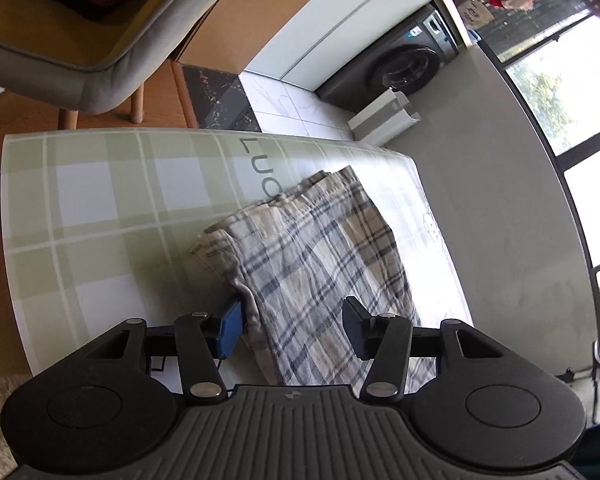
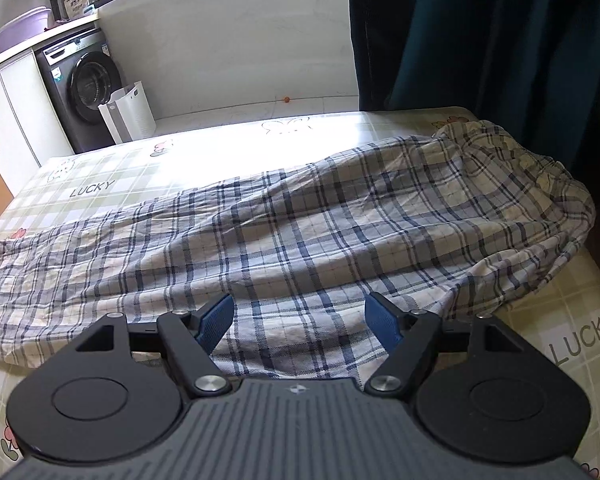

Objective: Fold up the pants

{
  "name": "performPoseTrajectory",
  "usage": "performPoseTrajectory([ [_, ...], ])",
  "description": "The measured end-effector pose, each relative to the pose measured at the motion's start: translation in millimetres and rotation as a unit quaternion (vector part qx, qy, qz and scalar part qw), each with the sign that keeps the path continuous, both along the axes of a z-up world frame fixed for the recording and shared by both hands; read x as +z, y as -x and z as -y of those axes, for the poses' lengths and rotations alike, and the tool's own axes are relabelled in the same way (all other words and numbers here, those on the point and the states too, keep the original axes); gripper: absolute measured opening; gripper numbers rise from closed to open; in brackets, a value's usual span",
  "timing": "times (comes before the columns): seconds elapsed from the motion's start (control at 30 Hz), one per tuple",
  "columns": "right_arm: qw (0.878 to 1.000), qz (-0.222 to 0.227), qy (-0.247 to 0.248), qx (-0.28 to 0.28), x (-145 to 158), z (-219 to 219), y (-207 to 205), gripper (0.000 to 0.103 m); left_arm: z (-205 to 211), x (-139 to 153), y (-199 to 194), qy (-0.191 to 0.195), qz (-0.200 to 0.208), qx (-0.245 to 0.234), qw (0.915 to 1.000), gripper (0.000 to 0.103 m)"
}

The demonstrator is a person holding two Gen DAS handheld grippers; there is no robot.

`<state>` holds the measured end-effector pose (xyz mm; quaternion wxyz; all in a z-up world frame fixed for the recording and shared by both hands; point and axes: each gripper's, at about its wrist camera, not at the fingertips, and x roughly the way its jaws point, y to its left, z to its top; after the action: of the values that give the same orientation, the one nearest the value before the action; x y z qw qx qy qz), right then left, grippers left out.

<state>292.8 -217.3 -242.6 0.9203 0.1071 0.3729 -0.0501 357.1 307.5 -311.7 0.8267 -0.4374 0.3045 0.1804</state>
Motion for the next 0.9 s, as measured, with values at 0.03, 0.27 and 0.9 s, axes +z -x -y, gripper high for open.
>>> performPoseTrajectory([
  [0.03, 1.0, -0.001, -0.001, -0.001, -0.2, 0.2, -0.3, 0.075, 3.4, -0.4, -0.7, -0.008, 0.001, 0.003, 1.0, 0.055],
  [0.27, 1.0, 0.007, 0.013, 0.005, 6.6, 2.8, 3.1, 0.075, -10.2, -1.1, -2.3, -0.044, 0.008, 0.048, 0.9979, 0.042],
  [0.9, 0.999, -0.024, 0.019, 0.031, -1.1, 3.8, -5.7, 0.075, -63.2, 29.6, 3.2, -0.091, 0.007, 0.088, 0.9919, 0.006],
])
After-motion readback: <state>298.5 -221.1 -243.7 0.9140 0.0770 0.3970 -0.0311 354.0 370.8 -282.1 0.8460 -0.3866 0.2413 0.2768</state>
